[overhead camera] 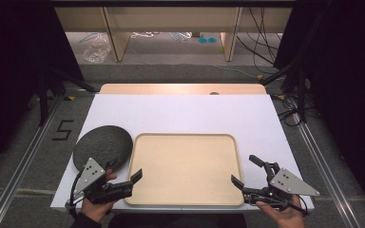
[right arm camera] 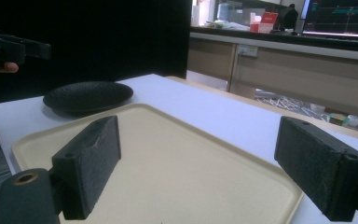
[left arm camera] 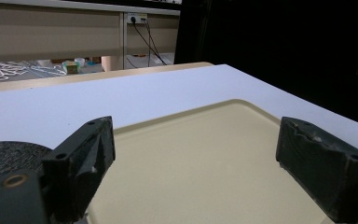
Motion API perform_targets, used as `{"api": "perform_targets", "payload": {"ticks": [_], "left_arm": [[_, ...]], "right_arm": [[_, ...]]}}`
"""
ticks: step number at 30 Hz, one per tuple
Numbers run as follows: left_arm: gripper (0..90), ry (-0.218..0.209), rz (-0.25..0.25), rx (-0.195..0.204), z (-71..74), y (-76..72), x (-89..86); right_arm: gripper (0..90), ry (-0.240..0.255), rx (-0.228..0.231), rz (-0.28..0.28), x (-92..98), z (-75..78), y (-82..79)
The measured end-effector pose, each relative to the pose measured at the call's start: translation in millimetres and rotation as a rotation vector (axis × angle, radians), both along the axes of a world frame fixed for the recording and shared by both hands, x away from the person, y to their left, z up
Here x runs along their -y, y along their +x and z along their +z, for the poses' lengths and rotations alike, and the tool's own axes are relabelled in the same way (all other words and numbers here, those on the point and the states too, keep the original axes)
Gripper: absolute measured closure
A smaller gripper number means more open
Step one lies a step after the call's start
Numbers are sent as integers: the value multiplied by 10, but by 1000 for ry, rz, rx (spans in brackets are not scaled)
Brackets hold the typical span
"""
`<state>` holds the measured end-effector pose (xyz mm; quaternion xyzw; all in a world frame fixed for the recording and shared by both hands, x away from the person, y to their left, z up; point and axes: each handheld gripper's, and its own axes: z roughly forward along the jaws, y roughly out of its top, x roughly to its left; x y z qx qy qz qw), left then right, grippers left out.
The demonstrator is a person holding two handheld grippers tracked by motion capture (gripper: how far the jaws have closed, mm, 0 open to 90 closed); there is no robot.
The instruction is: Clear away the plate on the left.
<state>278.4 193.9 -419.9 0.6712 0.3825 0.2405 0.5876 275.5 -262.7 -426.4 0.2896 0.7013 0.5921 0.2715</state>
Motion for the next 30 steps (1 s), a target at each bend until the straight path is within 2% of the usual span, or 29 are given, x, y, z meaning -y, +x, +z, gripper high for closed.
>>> {"api": "perform_targets", "payload": {"ticks": [1, 2, 4, 7, 8, 9, 13, 14, 15, 17, 20, 21, 23, 24, 26, 29, 30], "left_arm": [[113, -1, -22, 25, -7, 31, -2], [110, 7, -3, 0, -1, 9, -2], [108, 5, -1, -2, -2, 7, 1], [105, 0, 2, -11, -2, 7, -4], [105, -1, 6, -10, -1, 5, -7], [104, -4, 9, -12, -1, 3, -8], [103, -5, 14, -13, 1, 2, -14], [102, -3, 15, -13, 0, 2, -14], [102, 10, 16, -12, -3, 11, -19], [102, 5, 25, -31, -11, 14, -26], [101, 11, 22, -48, -26, 45, -54], [101, 4, 19, -58, -31, 56, -64], [98, -43, 5, -68, -50, 101, -133], [101, -34, 10, -69, -55, 118, -156], [128, -30, 74, -114, -69, 113, -171], [128, -39, 86, -138, -90, 158, -237], [128, -56, 100, -163, -104, 178, -269]], "right_arm": [[155, 5, 4, 3, -1, 1, -1], [155, 2, 23, 2, 5, 4, 10], [155, 2, -1, 2, 3, -1, -1], [155, 3, 22, 3, 4, 4, 10], [155, 3, 20, -5, 1, 1, 10], [155, 11, 4, 15, -5, -6, 11], [155, 6, 5, 0, -4, 2, 2], [155, 5, 2, 25, -2, -4, 14], [156, 11, 10, 19, -8, -6, 15], [156, 6, -7, 21, -3, 1, 6], [156, -6, -6, 21, -3, 1, 11], [156, -6, -6, 21, -3, 1, 11], [156, -7, -8, 16, -2, 0, 7], [157, -6, -7, 17, -2, 1, 5], [157, 12, -1, 26, -9, -1, 10], [157, 11, -1, 27, -8, 0, 9], [157, 0, -6, 25, -5, 7, 4]]}}
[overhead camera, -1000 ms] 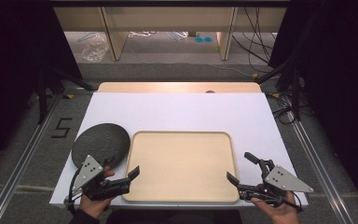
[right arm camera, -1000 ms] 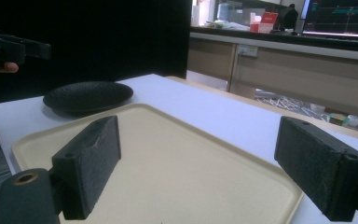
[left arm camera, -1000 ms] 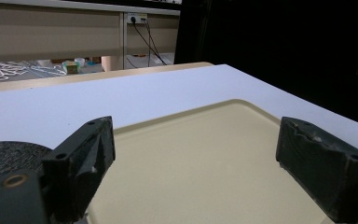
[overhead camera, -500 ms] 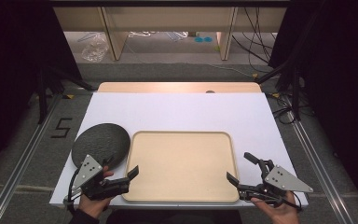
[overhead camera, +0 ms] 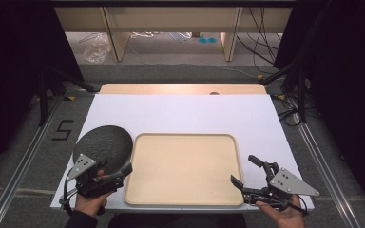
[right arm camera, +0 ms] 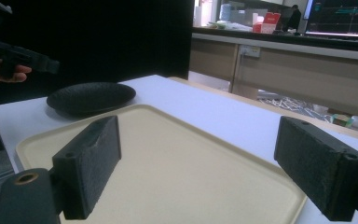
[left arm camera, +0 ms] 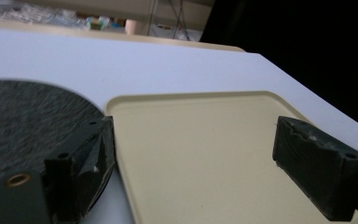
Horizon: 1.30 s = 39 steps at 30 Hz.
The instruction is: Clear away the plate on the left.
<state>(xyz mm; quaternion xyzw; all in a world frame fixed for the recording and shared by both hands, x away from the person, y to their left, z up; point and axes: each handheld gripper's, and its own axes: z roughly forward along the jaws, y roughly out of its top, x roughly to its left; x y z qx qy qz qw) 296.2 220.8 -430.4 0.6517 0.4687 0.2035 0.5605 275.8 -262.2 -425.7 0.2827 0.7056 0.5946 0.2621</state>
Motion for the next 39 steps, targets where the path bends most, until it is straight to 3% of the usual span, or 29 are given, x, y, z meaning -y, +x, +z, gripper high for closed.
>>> {"api": "perform_targets", "payload": {"ticks": [2, 3, 4, 6, 10, 11, 14, 16, 20, 22, 23, 24, 32, 33, 36, 39], "left_arm": [[131, -127, 49, -96, -52, 23, -121], [139, -127, 49, -96, -52, 23, -121], [140, -204, 92, -156, -89, 45, -211], [147, -228, 115, -174, -107, 55, -260], [150, -291, 200, -242, -170, 95, -418], [153, -298, 237, -269, -196, 93, -467], [152, -316, 268, -302, -225, 98, -508], [152, -347, 284, -308, -260, 97, -546], [151, -362, 294, -321, -263, 95, -555], [152, -397, 300, -323, -267, 100, -551], [152, -396, 295, -329, -267, 98, -561], [152, -399, 296, -333, -270, 97, -568], [153, -421, 321, -359, -299, 105, -597], [153, -423, 326, -365, -303, 103, -608], [153, -431, 353, -389, -320, 105, -636], [153, -438, 359, -399, -334, 105, -662]], "right_arm": [[157, -1, -4, 0, -7, -7, 2], [158, -3, -6, 7, -7, -7, -1], [158, 2, -6, 6, -12, -7, -4], [158, 12, 8, 4, -17, -11, 5], [157, 0, -9, 2, -3, -5, -2], [157, 2, -10, 6, -10, -11, 1], [158, 6, -2, 7, -20, -8, -4], [157, 3, 2, 10, -18, -12, 1], [157, 18, 9, 15, -21, -9, 2], [157, 7, 4, 14, -17, -8, -3], [157, 23, 5, 23, -30, -12, -2], [157, 1, 4, 28, -17, -1, -1], [157, 11, -2, 21, -26, -12, -3], [157, 6, 23, 15, -20, -10, 9], [157, 10, -2, 19, -26, -14, -5], [157, 1, 20, 11, -19, -12, 8]]}}
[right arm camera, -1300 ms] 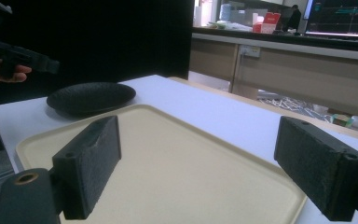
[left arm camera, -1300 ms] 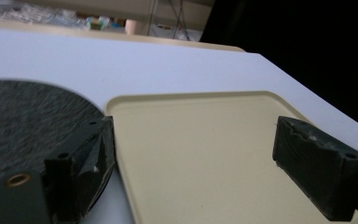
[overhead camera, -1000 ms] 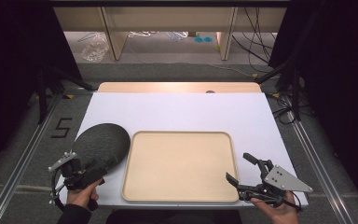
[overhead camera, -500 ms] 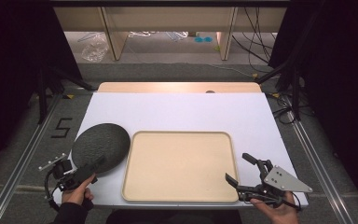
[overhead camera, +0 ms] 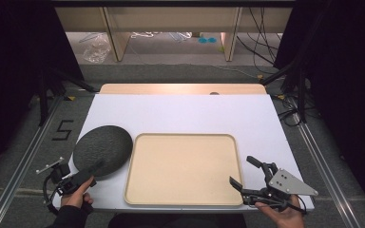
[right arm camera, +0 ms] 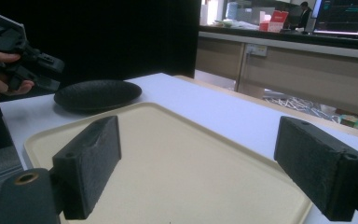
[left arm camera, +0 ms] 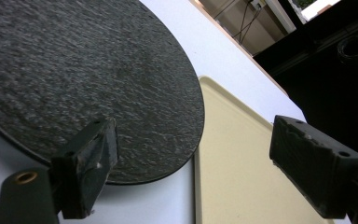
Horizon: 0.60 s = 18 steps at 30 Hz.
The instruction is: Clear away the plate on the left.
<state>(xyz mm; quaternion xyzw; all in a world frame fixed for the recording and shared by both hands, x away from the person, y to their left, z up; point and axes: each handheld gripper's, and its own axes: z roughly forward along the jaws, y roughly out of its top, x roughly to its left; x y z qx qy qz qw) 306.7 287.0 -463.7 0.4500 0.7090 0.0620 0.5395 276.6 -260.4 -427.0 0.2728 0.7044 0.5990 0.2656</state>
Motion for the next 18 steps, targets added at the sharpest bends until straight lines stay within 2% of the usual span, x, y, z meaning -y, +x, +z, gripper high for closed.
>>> {"api": "perform_targets", "payload": {"ticks": [2, 3, 4, 5, 6, 7, 8, 10, 11, 12, 13, 14, 15, 18], "left_arm": [[152, -17, 1, -7, -10, 4, -24], [152, -34, 3, 2, -23, 9, -40], [151, -19, 10, -22, -18, 5, -57], [151, -39, 12, -15, -44, 13, -79], [151, -39, 12, -15, -44, 13, -79], [151, -71, 23, -27, -74, 23, -112], [151, -92, 32, -30, -88, 25, -134], [153, -108, 38, -30, -105, 27, -156], [153, -104, 56, -50, -117, 30, -183], [155, -104, 56, -50, -117, 30, -183], [155, -126, 57, -43, -134, 29, -203], [156, -131, 60, -47, -139, 28, -209], [157, -142, 70, -61, -150, 26, -222], [157, -140, 82, -63, -157, 14, -233]], "right_arm": [[157, 7, -4, 11, -6, 2, -3], [157, 7, -4, 11, -6, 2, -3], [157, -3, -26, 11, -6, 3, -14], [157, -6, -23, 10, -6, 2, -14], [157, 0, -22, 12, -11, 2, -14], [157, 4, -12, 19, -13, 2, -6], [157, 9, -21, 16, -14, 0, -11], [158, -4, -26, 13, -9, 3, -15], [158, 3, -24, 18, -13, 3, -13], [158, 3, -24, 18, -13, 3, -13], [158, 11, -7, 15, -19, -1, -4], [158, -4, -27, 12, -10, 4, -15], [158, 0, -12, 7, -12, 4, -13], [158, -5, -26, 12, -10, 3, -15]]}}
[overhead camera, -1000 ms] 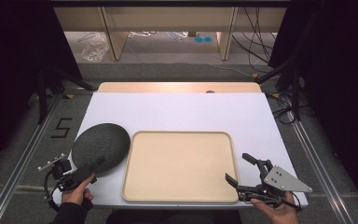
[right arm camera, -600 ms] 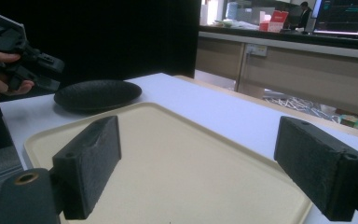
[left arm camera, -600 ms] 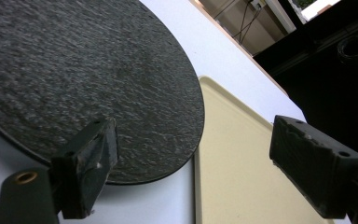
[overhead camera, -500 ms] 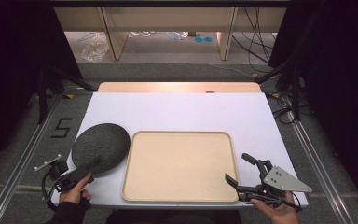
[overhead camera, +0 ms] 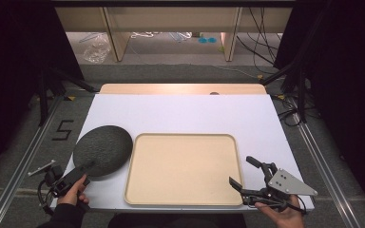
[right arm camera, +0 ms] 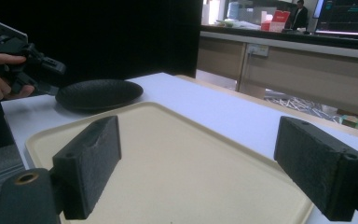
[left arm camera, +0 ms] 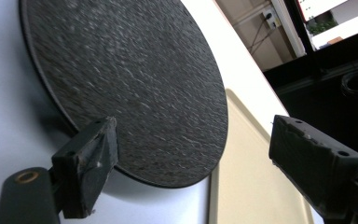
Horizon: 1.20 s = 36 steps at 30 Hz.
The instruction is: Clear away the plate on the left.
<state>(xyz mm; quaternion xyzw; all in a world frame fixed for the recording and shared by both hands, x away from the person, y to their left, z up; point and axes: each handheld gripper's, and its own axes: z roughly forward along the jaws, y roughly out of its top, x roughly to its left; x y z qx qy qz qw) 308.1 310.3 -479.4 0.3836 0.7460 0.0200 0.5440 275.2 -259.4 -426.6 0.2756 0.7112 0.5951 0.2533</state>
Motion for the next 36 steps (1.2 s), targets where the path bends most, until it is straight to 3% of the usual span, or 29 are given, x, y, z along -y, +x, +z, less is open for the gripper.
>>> {"api": "perform_targets", "payload": {"ticks": [3, 6, 7, 9, 14, 16, 21, 25, 30, 36], "left_arm": [[157, -1, 27, 6, 13, -19, -22], [158, 15, 49, -14, 21, -33, -33], [158, -10, 45, -10, -2, -39, -56], [158, -8, 56, -28, -7, -40, -57], [162, -56, 60, -55, -82, -49, -64], [162, -61, 59, -60, -91, -49, -64], [171, -64, 62, -65, -100, -44, -66], [176, -111, 71, -104, -165, -50, -88], [181, -124, 57, -111, -193, -1, -57], [207, -192, 57, -126, -256, 43, -59]], "right_arm": [[158, 15, 21, 5, -10, -4, 10], [158, -3, 3, 3, 1, 2, -4], [158, 1, 2, 0, -1, 4, -6], [158, 4, 11, -5, -4, -1, -1], [158, -13, -3, 5, 2, 5, -7], [159, -15, 22, 6, 5, 6, 6], [159, -15, 21, 6, 5, 5, 6], [159, -14, 20, 6, 3, 6, 4], [159, -3, 25, 1, -10, -3, 8], [159, -11, 20, 11, -6, 0, 8]]}}
